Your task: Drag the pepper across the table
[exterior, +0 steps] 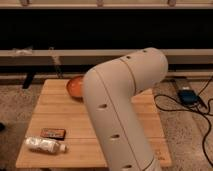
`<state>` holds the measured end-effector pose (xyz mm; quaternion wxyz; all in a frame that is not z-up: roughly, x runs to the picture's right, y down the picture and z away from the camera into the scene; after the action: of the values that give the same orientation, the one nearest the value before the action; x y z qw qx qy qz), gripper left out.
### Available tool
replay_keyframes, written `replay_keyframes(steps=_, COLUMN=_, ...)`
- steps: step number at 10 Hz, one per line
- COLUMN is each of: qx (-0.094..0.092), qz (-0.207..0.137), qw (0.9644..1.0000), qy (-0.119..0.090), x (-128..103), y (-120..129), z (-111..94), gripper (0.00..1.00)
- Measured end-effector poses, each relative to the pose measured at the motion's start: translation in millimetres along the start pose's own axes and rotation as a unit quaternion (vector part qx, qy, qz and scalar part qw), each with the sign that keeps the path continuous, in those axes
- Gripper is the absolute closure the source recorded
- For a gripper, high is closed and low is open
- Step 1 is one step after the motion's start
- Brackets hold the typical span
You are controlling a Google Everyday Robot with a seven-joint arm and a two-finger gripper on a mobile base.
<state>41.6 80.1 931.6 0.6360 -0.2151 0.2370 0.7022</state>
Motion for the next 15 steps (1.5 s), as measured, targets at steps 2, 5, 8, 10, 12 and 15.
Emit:
replay_keyframes(steps=2, qx=0.001, qz=-0.004, qw=0.9999, qy=-0.014, x=-1.6, y=-14.1, z=-4.0, gripper=1.00)
replay_keyframes(steps=5, qx=-0.019, qz=-0.032, qw=0.9986, qy=-0.037, x=-2.3, y=-31.9, z=-14.6, gripper=1.00)
replay_keyframes(steps=8, qx=-0.048, qz=-0.093, qw=0.9934, qy=-0.046, x=0.3, y=-28.9, z=-20.8, gripper=1.00)
replay_keyframes(steps=10, qx=-0.068, qz=-0.121, qw=0.9891, qy=-0.049, x=0.0, y=-27.4, z=-23.2, gripper=1.00)
replay_keyframes(steps=12, qx=-0.092, qz=-0.149, qw=0.9833, qy=-0.050, x=0.4, y=-27.0, z=-24.0, gripper=1.00)
replay_keyframes(steps=15, qx=-0.107, qz=-0.166, qw=0.9788, qy=-0.054, x=-1.6, y=-31.9, z=-21.0, gripper=1.00)
